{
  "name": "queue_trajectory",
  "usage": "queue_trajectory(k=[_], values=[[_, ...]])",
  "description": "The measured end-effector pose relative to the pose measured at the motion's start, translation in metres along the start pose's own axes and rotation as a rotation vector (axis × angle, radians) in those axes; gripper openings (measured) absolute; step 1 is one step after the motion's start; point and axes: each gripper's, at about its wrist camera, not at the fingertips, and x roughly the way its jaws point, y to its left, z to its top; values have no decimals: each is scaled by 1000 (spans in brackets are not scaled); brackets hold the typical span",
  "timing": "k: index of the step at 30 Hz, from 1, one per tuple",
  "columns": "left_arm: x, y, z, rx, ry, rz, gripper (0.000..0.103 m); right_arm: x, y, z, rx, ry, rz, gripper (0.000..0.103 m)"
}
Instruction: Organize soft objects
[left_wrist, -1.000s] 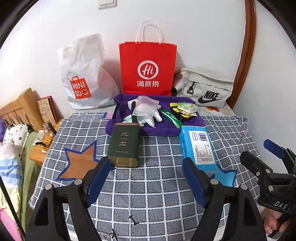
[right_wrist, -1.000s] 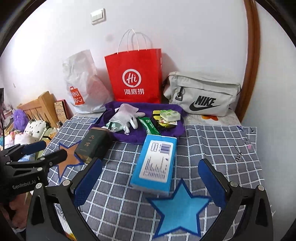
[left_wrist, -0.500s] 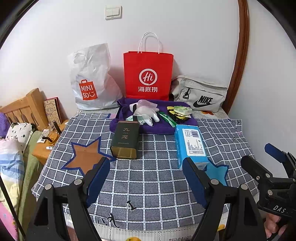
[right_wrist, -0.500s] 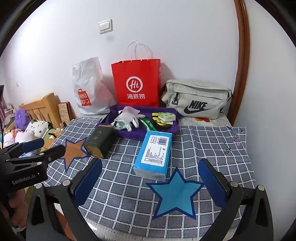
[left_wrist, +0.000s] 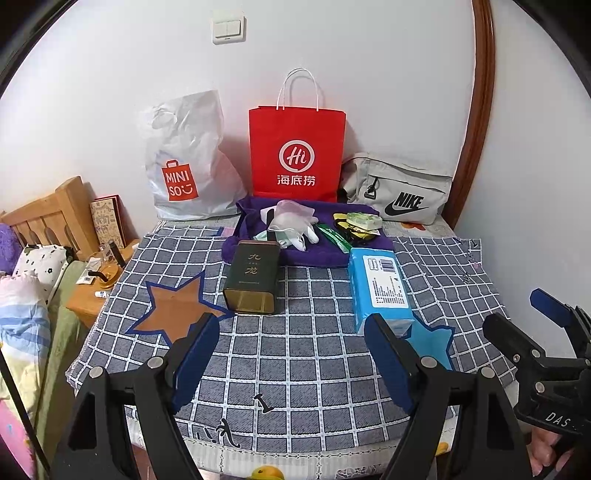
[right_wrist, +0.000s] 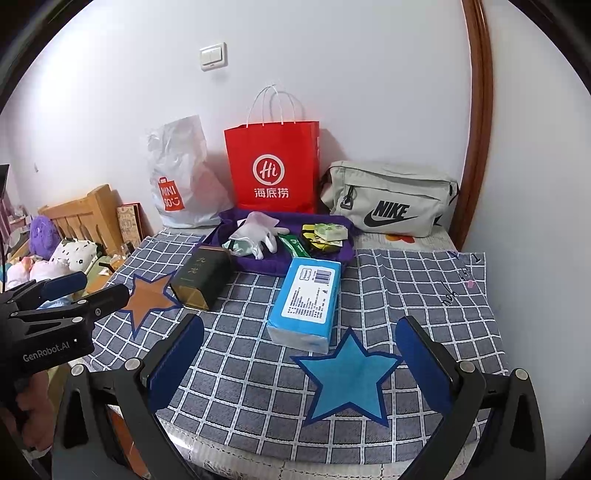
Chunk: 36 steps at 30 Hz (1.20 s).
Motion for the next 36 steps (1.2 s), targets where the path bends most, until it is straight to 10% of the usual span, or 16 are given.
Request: queue_trajectory(k=[36], values=[[0,2,-2,-15,7,5,80,-1,2,0,0,4,0,102]])
